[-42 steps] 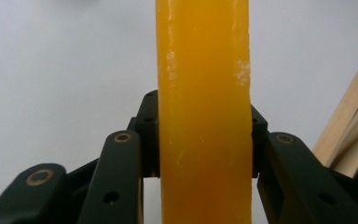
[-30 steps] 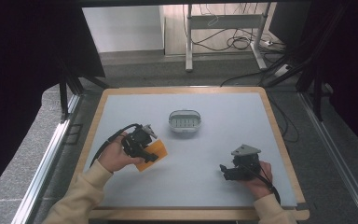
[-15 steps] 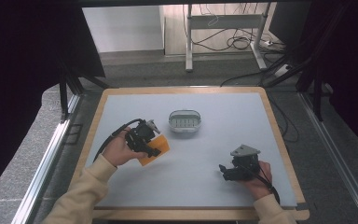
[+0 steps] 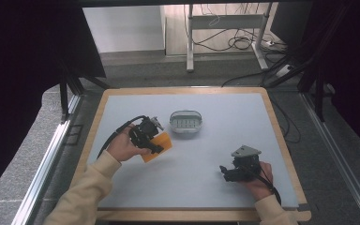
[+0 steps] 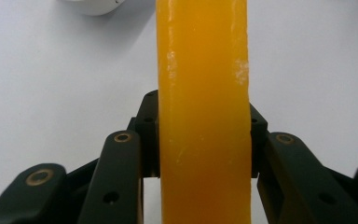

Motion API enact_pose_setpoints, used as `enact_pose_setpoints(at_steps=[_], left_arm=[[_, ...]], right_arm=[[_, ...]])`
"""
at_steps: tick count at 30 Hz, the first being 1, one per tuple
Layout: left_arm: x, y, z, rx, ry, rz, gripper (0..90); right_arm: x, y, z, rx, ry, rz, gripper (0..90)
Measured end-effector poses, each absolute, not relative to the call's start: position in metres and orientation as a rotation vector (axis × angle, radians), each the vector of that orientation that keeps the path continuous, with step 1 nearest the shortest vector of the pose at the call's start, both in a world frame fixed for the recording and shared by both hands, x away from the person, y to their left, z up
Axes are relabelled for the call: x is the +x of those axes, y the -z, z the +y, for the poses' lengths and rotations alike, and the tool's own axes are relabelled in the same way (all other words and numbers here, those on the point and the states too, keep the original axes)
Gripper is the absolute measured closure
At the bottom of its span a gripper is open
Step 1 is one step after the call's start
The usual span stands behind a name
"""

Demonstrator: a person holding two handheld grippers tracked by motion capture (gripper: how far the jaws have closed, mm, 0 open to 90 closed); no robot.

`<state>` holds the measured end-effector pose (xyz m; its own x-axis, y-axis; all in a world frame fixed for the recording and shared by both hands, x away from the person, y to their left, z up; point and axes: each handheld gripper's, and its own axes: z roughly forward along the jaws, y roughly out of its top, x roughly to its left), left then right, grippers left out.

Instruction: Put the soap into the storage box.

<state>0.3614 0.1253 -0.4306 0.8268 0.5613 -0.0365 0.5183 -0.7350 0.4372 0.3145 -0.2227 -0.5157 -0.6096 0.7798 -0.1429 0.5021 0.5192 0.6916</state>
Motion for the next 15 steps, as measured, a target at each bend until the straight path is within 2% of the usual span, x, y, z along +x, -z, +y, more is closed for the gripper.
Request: enact_pose_setpoints(at_steps=[15], left_arm=[[0.381, 0.434, 0.12, 2.594, -0.126, 0.816, 61.9]], right_arm=[[0.315, 0.516, -0.223, 1.046, -0.848, 2.328, 9.8]])
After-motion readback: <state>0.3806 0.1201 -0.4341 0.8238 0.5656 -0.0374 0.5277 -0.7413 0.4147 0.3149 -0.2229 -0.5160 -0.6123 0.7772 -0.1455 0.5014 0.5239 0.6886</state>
